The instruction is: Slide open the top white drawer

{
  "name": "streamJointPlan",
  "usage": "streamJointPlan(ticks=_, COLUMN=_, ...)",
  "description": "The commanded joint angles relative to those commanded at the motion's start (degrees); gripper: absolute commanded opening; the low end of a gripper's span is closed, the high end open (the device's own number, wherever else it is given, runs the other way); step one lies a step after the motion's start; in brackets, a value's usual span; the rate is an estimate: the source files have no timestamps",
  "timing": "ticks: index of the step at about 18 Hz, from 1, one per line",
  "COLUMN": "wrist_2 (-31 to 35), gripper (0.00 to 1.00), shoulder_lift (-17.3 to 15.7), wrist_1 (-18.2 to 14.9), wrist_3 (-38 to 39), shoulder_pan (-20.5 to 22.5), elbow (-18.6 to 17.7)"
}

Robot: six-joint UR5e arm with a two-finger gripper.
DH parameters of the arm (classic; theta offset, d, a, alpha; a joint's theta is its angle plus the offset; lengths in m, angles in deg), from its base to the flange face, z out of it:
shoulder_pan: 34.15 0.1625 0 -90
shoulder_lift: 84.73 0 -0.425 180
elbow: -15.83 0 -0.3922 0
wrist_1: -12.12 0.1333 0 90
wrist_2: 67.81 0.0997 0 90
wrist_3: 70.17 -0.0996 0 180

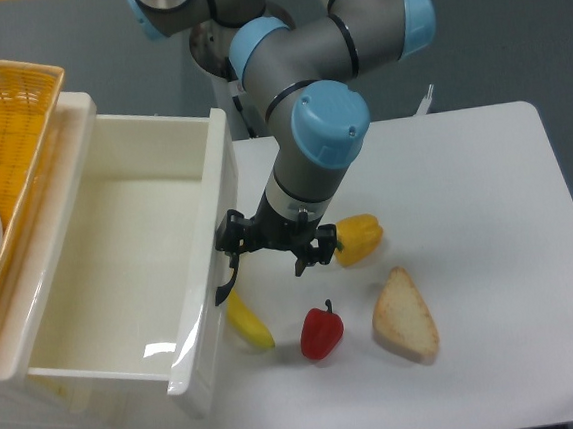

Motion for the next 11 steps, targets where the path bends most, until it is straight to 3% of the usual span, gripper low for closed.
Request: streamJointPlan(ticks=11, wrist_2=-1.15, gripper=1.00, shoulder_lift=-0.79, wrist_1=0.79, wrist_3=-1.05, shoulder_pan=2.11, elbow=0.70)
